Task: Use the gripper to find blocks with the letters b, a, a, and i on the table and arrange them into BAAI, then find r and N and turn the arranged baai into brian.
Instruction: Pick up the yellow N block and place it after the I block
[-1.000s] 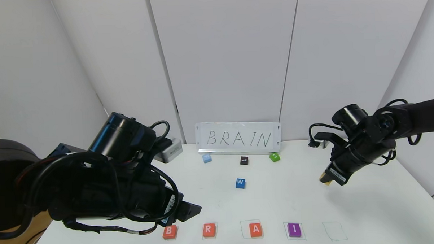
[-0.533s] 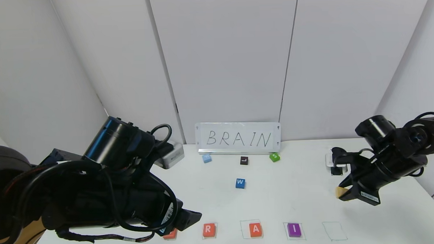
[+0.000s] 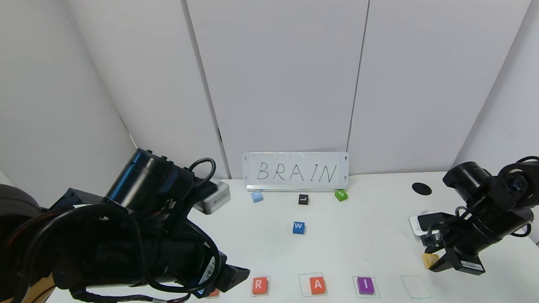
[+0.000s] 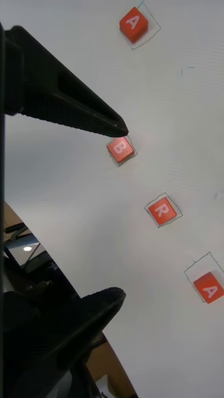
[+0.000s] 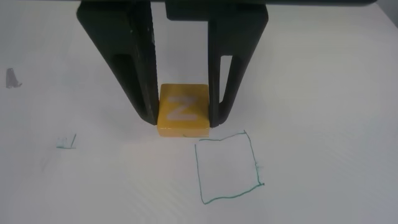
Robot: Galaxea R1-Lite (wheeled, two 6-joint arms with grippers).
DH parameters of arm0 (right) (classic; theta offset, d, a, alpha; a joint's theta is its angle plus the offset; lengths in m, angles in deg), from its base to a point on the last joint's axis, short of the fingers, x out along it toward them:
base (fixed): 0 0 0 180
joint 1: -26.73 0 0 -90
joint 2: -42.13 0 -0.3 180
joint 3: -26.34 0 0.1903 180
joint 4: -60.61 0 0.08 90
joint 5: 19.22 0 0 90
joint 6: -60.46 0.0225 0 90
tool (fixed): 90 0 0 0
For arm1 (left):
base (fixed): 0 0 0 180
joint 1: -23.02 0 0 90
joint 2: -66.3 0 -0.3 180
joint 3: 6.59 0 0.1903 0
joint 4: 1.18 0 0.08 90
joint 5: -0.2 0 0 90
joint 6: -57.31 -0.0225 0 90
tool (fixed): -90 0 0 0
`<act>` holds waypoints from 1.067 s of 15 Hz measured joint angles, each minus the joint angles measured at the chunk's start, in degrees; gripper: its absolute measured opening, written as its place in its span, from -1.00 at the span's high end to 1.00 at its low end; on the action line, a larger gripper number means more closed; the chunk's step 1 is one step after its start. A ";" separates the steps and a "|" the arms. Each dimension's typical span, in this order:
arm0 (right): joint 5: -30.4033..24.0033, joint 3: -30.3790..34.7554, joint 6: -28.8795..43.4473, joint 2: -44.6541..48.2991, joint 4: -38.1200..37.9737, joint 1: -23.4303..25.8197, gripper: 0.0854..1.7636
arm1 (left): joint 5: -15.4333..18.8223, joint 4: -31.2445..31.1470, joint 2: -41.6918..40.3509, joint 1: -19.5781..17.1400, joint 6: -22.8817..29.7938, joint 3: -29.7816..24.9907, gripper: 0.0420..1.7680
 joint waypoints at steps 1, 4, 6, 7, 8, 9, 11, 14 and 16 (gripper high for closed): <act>0.00 0.26 -0.15 -0.17 0.30 -0.04 0.47 | 0.00 0.01 0.04 0.02 -0.02 -0.07 -0.94; -0.13 1.30 -0.35 -1.19 2.96 -0.67 0.47 | 0.00 -0.11 0.11 0.13 -0.06 -0.18 -0.94; -0.13 2.84 -0.41 -1.85 5.94 -1.38 0.47 | 0.00 0.00 0.09 0.39 -0.20 -0.46 -0.94; -0.11 3.62 -0.44 -2.07 7.09 -1.93 0.47 | 0.02 0.01 0.11 0.48 -0.37 -0.51 -0.94; -0.13 4.36 -0.72 -2.23 7.41 -2.62 0.47 | 0.00 0.01 0.15 0.50 -0.39 -0.57 -0.94; -0.13 4.96 -0.80 -2.32 7.53 -3.17 0.47 | 0.00 0.01 0.20 0.55 -0.39 -0.60 -0.94; -0.35 6.67 -0.85 -2.29 8.42 -4.17 0.47 | 0.00 0.04 0.26 0.55 -0.39 -0.60 -0.94; -1.23 8.72 -0.80 -2.54 10.11 -5.41 0.47 | 0.02 0.04 0.45 0.56 -0.39 -0.73 -0.94; -1.21 9.07 -0.85 -2.93 10.40 -5.51 0.47 | 0.02 0.15 0.52 0.63 -0.39 -0.82 -0.94</act>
